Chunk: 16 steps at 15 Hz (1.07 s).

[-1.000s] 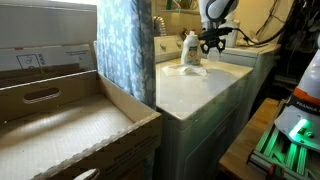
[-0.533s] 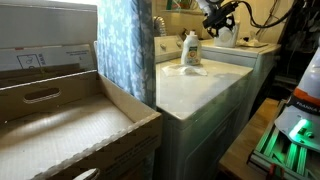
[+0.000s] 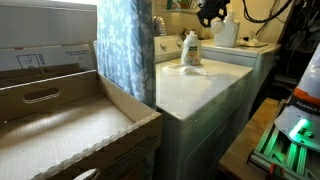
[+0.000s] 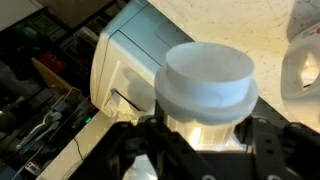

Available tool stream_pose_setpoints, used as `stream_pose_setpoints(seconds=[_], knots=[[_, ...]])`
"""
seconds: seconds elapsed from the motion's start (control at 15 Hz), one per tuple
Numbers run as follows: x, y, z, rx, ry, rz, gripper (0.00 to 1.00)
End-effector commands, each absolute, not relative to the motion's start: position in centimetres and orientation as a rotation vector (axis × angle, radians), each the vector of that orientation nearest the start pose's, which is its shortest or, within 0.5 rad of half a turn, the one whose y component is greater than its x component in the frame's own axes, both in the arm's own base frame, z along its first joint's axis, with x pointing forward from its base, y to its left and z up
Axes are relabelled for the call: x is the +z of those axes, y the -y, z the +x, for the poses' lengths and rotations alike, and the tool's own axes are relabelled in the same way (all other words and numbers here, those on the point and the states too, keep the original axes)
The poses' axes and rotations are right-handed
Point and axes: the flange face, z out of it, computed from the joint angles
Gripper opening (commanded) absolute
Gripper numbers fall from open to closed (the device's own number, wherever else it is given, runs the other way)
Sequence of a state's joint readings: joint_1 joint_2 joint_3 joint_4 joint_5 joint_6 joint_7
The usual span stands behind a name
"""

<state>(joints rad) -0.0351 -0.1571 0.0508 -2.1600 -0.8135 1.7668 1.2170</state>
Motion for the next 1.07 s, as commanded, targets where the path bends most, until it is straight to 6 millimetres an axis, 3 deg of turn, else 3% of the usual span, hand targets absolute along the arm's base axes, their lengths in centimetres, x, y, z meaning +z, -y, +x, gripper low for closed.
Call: stream_pose_setpoints(seconds=[0.0,0.27,0.8,0.93,1.0], knots=[[48.4,4.9,49.2,0.408,1.015,1.941,0.38],[49.5,3.2,50.5,0.543,0.938,1.748,0.38],[46.2,-0.3,54.6,0.974,0.784,1.492,0.38],[44.7,-0.9,55.3,0.978,0.823,1.582,0.38],[45.5,-0.5,54.6,0.951,0.793,1.549,0.38]])
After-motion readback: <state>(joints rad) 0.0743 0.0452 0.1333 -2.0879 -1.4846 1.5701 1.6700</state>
